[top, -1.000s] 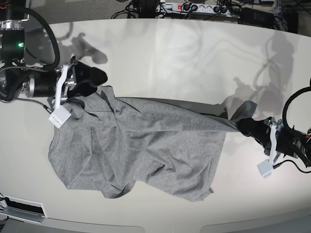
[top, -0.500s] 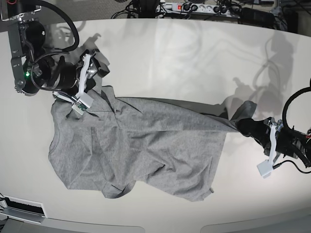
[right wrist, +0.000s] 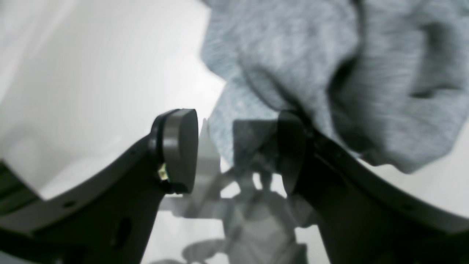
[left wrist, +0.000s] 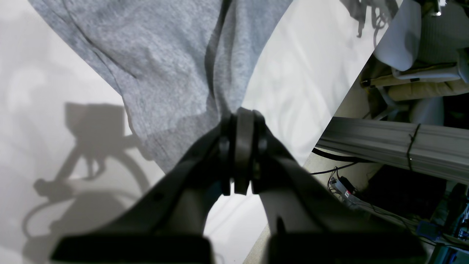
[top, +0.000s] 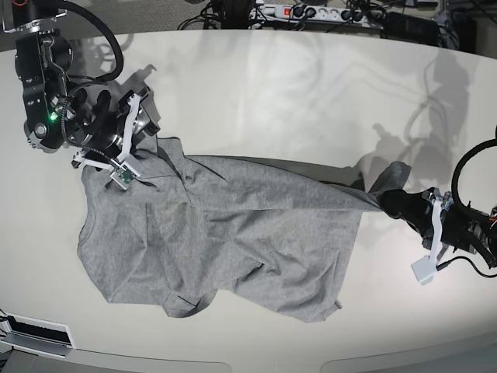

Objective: Layout the t-shirt on the table in an organized manner, then fold the t-shirt properly
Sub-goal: 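Lift the shirt with both grippers and swing it over the table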

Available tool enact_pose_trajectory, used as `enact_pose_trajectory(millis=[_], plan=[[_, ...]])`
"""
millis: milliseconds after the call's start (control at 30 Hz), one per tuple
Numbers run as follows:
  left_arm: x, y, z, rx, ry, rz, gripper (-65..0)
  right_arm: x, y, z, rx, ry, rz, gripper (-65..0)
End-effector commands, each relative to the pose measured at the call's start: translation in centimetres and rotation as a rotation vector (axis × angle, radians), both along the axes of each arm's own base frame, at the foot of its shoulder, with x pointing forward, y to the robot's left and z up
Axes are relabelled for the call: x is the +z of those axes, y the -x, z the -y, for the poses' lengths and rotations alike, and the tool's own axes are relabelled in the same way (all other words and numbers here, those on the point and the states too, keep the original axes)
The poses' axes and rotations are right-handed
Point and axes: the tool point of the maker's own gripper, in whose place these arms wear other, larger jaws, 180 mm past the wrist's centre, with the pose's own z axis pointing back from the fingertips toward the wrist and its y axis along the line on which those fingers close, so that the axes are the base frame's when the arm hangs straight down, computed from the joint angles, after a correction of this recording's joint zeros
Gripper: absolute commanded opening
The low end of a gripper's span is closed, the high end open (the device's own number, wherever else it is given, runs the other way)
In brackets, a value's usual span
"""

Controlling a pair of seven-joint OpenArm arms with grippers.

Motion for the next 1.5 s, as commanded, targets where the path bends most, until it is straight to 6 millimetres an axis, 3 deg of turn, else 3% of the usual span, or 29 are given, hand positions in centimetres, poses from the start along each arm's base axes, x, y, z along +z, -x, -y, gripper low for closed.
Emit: enact_pose_trajectory(millis=[0,333,400,500,633,733,833,1033,1200,1333,1467], plan=[[1.9,-1.3,-0.2,0.013,0.022,0.054,-65.0,0.9,-0.9,0.2,0.0,-0.005,0.038,-29.2],[1.9,-1.3,-0.2,0.013,0.022,0.054,-65.0,-2.2,-0.4,1.5,-0.07,-0.018,-0.01,-29.3],[1.9,-1.3,-0.2,0.013,0.022,0.054,-65.0,-2.3,-0.6,2.0,-0.091,0.004,-0.012,-37.2],[1.9,-1.3,-0.2,0.013,0.022,0.054,-65.0,-2.1,-0.9,2.8,-0.087,0.054,-0.05,-65.0],[2.0,-1.3,-0.3,0.014,0.021,0.055,-65.0,-0.9,-2.2,3.4,-0.027,0.107,-0.052,-65.0],[2.0,-1.3,-0.7,0.019,0.015,0.057,-65.0,1.0,-2.4,2.9,0.043,0.108,-0.038,-65.0],[2.6,-1.6,-1.1,0.018,0.006,0.074,-65.0,4.4,-2.8,2.3,0.092,0.053,0.02,-65.0],[5.5,-3.5,-3.2,0.045,-0.031,0.15,-65.0,12.9,-4.5,4.9,0.085,0.031,0.222,-65.0],[8.4,-5.1,-4.7,0.066,-0.055,0.22,-65.0,19.5,-5.3,6.0,0.02,-0.162,0.379,-65.0],[9.4,-5.8,-4.3,0.062,-0.049,0.248,-65.0,21.7,-4.8,6.5,0.002,-0.258,0.404,-65.0],[9.3,-5.7,-4.3,0.061,-0.05,0.247,-65.0,21.5,-3.1,5.2,0.068,-0.327,0.322,-65.0]])
